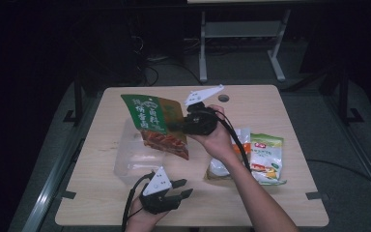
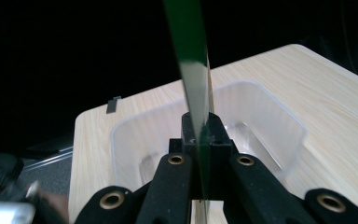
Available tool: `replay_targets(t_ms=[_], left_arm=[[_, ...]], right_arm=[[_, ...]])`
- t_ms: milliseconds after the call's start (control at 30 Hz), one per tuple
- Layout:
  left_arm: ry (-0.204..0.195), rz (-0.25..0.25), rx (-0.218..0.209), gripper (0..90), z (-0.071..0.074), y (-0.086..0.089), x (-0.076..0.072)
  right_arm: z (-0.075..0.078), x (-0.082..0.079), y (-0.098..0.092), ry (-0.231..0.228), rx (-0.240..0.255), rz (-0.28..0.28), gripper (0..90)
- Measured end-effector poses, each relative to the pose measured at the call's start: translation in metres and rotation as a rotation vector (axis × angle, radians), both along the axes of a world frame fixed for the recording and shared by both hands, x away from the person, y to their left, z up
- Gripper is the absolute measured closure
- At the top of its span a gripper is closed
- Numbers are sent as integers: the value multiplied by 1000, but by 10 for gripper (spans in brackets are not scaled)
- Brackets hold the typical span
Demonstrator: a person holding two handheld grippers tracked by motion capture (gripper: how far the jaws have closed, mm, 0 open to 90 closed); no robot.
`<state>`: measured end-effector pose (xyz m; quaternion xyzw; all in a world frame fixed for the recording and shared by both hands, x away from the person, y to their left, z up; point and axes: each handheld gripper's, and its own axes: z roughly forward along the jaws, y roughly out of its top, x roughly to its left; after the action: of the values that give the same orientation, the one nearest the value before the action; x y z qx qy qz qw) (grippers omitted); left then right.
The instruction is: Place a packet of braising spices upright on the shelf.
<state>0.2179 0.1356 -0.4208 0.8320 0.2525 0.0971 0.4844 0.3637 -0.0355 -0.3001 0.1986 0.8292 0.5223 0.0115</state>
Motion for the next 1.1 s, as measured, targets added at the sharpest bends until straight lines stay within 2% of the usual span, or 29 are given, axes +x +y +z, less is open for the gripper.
replay_targets(t_ms=[67, 133, 167, 233, 333, 567, 667, 900, 1100], left_arm=[[6, -3, -13, 608, -1, -2, -1], [2, -11, 0, 608, 0, -2, -1], [-4, -19, 9, 606, 0, -2, -1], [-11, -23, 13, 604, -1, -3, -2], [-12, -20, 3, 588, -1, -4, -4], [-17, -22, -17, 588, -1, -5, -5], [-18, -30, -2, 582, 0, -4, -6], [-22, -37, -10, 583, 0, -5, -7], [-21, -41, -7, 582, 0, -5, -7]], right_arm=[[-2, 5, 11, 2, 3, 16, 897], [-3, 6, 16, -4, -2, 19, 897], [-7, 11, 27, 6, 9, 35, 897], [-8, 13, 30, 8, 11, 36, 897], [-14, 19, 43, 12, 19, 41, 897], [-28, 30, 54, 34, 41, 57, 897], [-35, 32, 59, 49, 50, 63, 897], [-53, 34, 64, 68, 78, 63, 897], [-68, 33, 69, 77, 36, 73, 896]])
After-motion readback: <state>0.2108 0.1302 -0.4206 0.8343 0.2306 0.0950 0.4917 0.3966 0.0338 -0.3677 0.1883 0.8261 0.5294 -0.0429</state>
